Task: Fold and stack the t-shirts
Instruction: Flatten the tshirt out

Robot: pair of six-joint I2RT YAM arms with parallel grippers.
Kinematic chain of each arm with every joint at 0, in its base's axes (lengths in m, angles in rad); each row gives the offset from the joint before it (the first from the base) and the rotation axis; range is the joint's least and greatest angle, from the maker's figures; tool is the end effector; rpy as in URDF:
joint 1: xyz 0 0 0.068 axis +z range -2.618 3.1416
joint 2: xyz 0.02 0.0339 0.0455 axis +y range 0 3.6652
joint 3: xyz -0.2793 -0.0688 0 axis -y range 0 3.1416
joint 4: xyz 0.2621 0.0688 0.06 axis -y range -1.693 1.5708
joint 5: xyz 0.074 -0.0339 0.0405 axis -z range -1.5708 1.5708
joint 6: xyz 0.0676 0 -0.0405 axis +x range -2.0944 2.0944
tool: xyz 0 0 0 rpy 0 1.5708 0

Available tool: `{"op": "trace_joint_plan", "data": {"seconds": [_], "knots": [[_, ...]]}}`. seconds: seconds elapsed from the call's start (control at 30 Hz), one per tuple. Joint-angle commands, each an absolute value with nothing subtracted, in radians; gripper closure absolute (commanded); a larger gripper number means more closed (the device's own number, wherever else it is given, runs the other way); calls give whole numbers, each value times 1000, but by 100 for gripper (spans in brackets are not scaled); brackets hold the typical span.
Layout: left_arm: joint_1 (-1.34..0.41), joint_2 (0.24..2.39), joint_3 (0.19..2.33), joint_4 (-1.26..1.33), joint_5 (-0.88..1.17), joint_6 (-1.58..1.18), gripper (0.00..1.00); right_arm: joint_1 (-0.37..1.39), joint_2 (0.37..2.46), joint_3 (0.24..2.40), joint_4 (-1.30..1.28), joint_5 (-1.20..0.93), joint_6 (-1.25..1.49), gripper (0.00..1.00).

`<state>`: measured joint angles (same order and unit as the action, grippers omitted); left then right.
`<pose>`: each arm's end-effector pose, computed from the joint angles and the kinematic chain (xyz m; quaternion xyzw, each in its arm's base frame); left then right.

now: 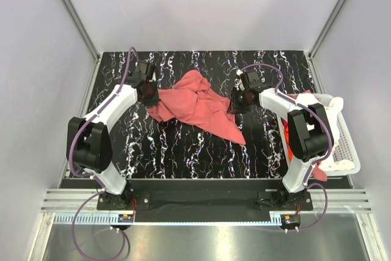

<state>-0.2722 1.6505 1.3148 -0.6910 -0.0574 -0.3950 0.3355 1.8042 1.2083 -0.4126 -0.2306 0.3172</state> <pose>0.3697 -0.0992 0.2412 -0.0668 0.9605 -0.0618 0.2628 0.3818 0.1495 0.1695 -0.0407 0.9540 0.1931 0.2256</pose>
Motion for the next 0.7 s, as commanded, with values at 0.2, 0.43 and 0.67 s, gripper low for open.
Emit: {"op": "trace_joint_plan", "data": {"seconds": [0.2,0.43,0.67], "knots": [[-247,1644,1296,-652,-69,-379,100,364,1836,1204,-376,-275,284,51],[-245,1643,1293,-649,-57,-379,100,362,1858,1296,-379,-149,235,66],[-247,1637,1298,-650,-51,-368,100,364,1881,1353,-408,-110,178,67]]}}
